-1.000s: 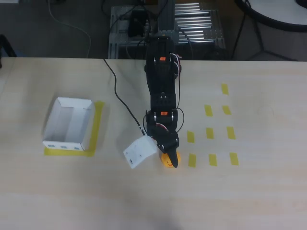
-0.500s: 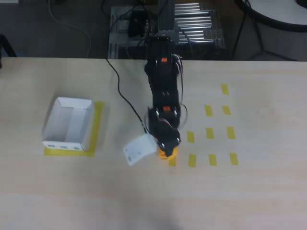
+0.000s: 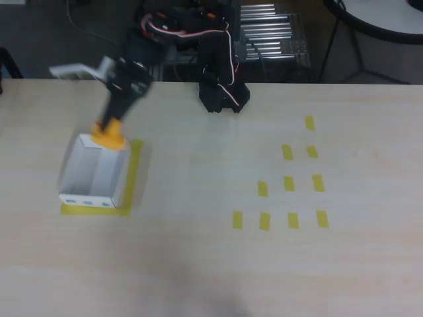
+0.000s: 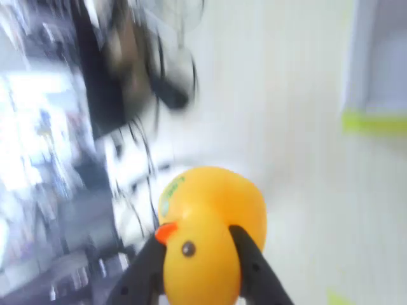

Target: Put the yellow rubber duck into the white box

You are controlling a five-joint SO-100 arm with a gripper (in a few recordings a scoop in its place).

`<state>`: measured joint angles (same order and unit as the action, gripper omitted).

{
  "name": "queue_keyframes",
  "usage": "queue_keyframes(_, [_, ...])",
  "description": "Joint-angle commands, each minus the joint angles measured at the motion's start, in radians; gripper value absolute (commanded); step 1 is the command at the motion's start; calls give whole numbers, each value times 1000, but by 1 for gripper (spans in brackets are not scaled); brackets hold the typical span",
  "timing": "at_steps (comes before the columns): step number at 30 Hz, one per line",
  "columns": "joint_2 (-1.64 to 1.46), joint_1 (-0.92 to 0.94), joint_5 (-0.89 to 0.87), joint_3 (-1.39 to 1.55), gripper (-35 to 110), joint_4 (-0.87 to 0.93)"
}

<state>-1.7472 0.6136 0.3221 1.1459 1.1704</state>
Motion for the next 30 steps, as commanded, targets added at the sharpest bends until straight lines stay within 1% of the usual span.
queue_keyframes(1, [-64,232,29,49,0,-127])
queue_keyframes(6, [46,270,127,216,0,-339])
queue_keyframes(9, [133,285,167,253,0,-385])
queue_keyframes(16, [265,298,201,245,0,-382])
queue_keyframes(22, [348,273,311,252,0,-301])
queue_keyframes(30, [370,276,368,325,0,-302])
